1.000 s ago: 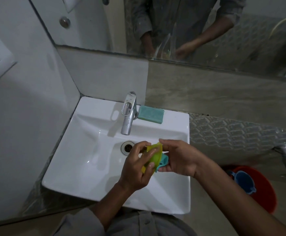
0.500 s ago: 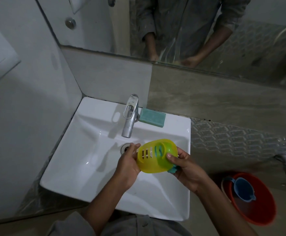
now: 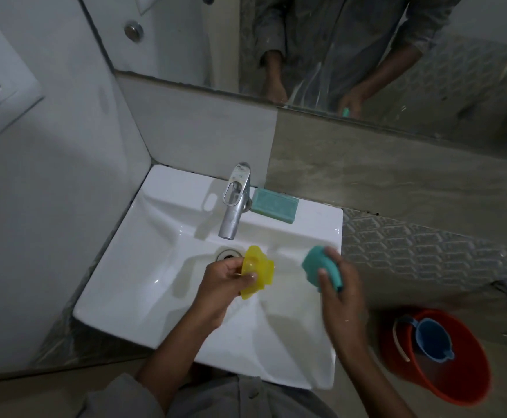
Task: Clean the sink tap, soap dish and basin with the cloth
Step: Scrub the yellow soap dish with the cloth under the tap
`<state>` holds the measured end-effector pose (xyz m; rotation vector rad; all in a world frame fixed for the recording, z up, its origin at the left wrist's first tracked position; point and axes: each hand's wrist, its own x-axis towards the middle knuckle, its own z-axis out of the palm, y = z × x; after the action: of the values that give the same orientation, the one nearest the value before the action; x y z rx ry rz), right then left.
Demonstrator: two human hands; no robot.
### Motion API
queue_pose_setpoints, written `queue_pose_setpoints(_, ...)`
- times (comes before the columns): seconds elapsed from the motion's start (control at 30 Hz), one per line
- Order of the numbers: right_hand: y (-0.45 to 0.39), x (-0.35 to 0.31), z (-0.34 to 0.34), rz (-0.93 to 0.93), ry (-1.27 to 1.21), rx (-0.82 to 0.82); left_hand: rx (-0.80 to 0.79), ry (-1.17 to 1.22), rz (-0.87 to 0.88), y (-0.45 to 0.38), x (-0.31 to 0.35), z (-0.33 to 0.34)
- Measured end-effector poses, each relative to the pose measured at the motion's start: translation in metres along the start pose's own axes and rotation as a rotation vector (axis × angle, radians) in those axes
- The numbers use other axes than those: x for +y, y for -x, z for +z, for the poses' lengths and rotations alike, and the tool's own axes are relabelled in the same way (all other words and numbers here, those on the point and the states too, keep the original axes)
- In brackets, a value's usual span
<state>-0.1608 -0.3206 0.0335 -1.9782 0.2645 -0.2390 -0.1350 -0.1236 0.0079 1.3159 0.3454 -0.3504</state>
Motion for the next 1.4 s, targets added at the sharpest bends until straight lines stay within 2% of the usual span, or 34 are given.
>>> queue_pose_setpoints(0.1,0.025,-0.008,0.042,-0.176,0.177,-0.462,-0.01,-0.123,0.11,0.004,0.002,0.02)
queue_pose_setpoints(0.17,0.024,-0.008,0.052,-0.158,0.148,-0.594,0.023,-0.195,0.162,0.004,0.003,0.021)
queue_pose_setpoints(0.27,0.005,-0.011,0.049,-0.008,-0.001,-0.572,-0.003,-0.237,0.169,0.008,0.003,0.017)
queue_pose_setpoints(0.47,0.027,-0.001,0.045,-0.426,0.352,-0.601,0.024,-0.25,0.184,0.015,0.003,0.012)
queue_pose_setpoints(0.73,0.031,-0.006,0.047,-0.564,0.432,-0.588,0.193,-0.449,0.205,0.011,0.008,0.008)
queue_pose_setpoints(0.8,0.026,-0.006,0.047,-0.432,0.368,-0.62,0.172,-0.486,0.252,0.013,0.011,0.01)
queue_pose_setpoints(0.9,0.003,-0.019,0.045,0.001,0.068,-0.63,0.072,-0.522,0.361,0.021,0.013,0.019)
queue_pose_setpoints(0.93,-0.006,-0.022,0.043,0.089,0.0,-0.616,0.056,-0.52,0.374,0.024,0.013,0.022)
queue_pose_setpoints(1.0,-0.005,-0.03,0.044,0.082,-0.002,-0.613,0.067,-0.501,0.378,0.023,0.014,0.023)
queue_pose_setpoints(1.1,0.025,-0.032,0.05,-0.13,0.211,-0.625,0.081,-0.5,0.388,0.018,0.015,0.018)
queue_pose_setpoints(1.17,0.028,-0.027,0.048,-0.169,0.239,-0.618,0.043,-0.509,0.408,0.019,0.014,0.016)
queue_pose_setpoints(1.27,-0.007,-0.025,0.045,0.119,0.002,-0.617,-0.014,-0.582,0.479,0.021,0.012,0.019)
queue_pose_setpoints(1.4,-0.045,-0.017,0.042,0.502,-0.325,-0.671,-0.102,-0.558,0.591,0.024,0.01,0.02)
